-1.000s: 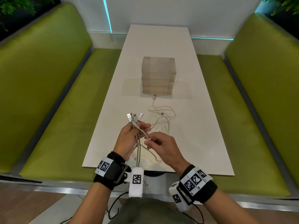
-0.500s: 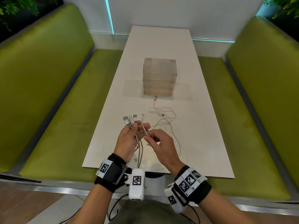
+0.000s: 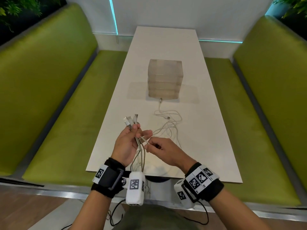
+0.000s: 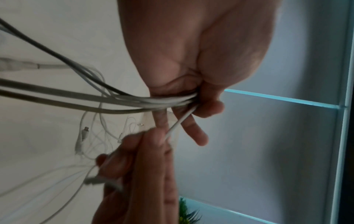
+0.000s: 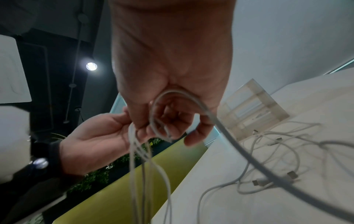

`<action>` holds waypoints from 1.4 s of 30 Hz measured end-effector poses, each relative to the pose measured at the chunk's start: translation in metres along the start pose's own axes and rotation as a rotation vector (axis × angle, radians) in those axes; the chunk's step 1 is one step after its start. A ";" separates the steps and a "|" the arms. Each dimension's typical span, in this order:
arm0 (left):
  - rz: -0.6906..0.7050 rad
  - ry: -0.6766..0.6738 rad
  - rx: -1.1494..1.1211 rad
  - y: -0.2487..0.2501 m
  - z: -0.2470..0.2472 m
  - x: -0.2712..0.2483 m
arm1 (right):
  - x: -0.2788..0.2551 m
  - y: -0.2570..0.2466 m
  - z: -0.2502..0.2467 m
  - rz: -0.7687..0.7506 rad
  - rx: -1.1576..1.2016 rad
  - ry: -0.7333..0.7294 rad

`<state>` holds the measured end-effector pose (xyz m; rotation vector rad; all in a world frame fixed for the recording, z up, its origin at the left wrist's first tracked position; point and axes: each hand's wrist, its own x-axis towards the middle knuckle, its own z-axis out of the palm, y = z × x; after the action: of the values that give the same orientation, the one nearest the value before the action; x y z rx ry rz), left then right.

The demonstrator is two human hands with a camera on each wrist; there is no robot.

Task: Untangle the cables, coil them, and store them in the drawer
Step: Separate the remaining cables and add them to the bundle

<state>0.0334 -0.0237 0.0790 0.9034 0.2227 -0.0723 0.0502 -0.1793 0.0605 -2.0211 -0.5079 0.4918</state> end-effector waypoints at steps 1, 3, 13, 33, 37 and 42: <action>0.012 0.008 -0.019 0.002 -0.002 0.000 | 0.000 0.000 -0.005 0.022 -0.037 -0.058; 0.036 0.019 -0.043 0.005 -0.006 0.000 | 0.000 0.000 -0.016 0.052 -0.084 -0.130; 0.181 0.084 -0.152 0.014 -0.018 0.006 | 0.002 0.008 -0.044 0.172 -0.049 -0.273; -0.011 -0.181 0.571 -0.006 0.004 -0.009 | 0.004 -0.020 -0.045 0.027 0.431 0.142; 0.048 -0.052 0.529 0.006 -0.012 -0.005 | 0.009 -0.008 -0.078 0.067 -0.089 -0.163; 0.164 0.127 0.321 0.035 -0.042 0.001 | 0.015 0.029 -0.110 0.117 -0.379 0.028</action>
<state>0.0333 0.0304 0.0805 1.2446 0.2592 0.1048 0.1255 -0.2627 0.0830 -2.4277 -0.4958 0.4621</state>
